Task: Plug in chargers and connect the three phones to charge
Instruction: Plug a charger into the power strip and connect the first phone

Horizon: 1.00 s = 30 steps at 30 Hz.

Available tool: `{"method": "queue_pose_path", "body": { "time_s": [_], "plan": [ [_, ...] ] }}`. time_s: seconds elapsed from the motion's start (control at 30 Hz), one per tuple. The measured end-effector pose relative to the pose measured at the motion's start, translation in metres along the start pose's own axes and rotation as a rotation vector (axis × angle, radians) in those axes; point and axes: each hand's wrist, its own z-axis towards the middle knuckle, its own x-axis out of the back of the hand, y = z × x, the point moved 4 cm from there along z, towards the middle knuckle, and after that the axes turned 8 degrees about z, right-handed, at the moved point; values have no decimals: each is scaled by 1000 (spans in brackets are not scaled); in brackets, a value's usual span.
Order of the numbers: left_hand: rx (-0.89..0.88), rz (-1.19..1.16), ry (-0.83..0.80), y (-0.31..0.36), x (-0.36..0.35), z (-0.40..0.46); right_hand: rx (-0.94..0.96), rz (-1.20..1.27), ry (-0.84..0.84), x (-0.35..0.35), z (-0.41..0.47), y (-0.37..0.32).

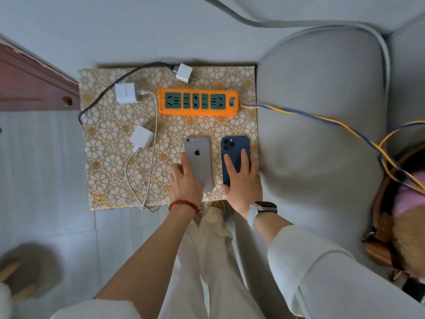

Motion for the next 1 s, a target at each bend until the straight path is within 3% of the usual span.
{"method": "queue_pose_path", "body": {
  "time_s": [0.33,0.43,0.57,0.8,0.93,1.0],
  "plan": [
    [-82,161,-13,1,3,1,-93,29,30,0,2,5],
    [-118,229,168,1,24,5,-106,-11,63,6,2,-2],
    [-59,153,412,-7,68,32,-24,68,150,24,14,-22],
    [51,203,256,-14,106,106,125,251,230,49,38,-50],
    [-15,9,380,-21,113,97,158,430,234,56,45,-60],
    [-126,-188,459,-26,119,78,83,667,185,62,49,-69]
  ]
}}
